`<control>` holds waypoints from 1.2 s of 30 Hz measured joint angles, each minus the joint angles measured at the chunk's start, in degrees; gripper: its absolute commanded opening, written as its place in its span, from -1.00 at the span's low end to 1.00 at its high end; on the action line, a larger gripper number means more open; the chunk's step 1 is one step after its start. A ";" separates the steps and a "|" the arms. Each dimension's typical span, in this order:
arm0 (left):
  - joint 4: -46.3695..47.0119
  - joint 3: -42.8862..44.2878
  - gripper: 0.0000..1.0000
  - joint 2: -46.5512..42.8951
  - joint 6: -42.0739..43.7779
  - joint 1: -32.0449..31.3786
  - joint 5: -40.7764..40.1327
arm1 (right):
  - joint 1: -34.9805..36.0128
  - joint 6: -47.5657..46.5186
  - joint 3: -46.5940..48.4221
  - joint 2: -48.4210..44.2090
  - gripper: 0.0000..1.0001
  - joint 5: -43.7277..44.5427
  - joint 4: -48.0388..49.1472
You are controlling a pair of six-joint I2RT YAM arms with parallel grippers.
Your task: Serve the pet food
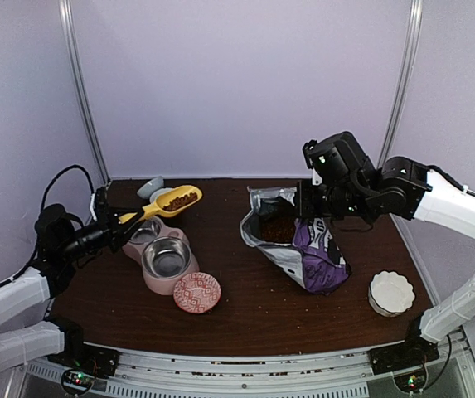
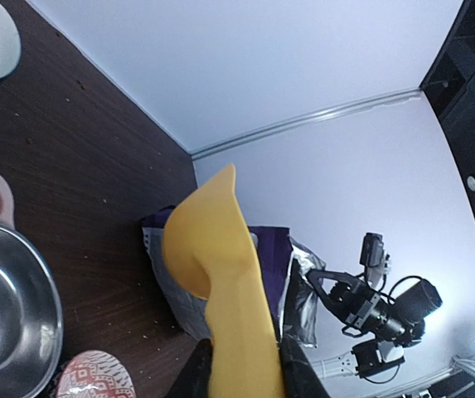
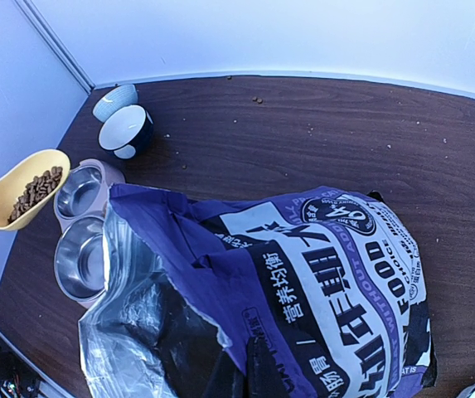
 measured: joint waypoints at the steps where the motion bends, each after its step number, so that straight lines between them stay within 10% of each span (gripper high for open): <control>1: -1.27 -0.39 -1.00 -0.74 0.44 2.01 0.70 | -0.02 -0.02 0.00 0.00 -1.00 0.00 0.02; 18: -18.69 -3.98 -1.00 -9.57 9.62 32.81 13.09 | -0.85 -0.07 -0.02 0.00 -1.00 -0.92 0.28; 36: -36.57 -3.21 -1.00 -7.65 23.43 35.93 10.78 | -1.25 -0.17 -0.15 0.00 -1.00 -1.53 0.66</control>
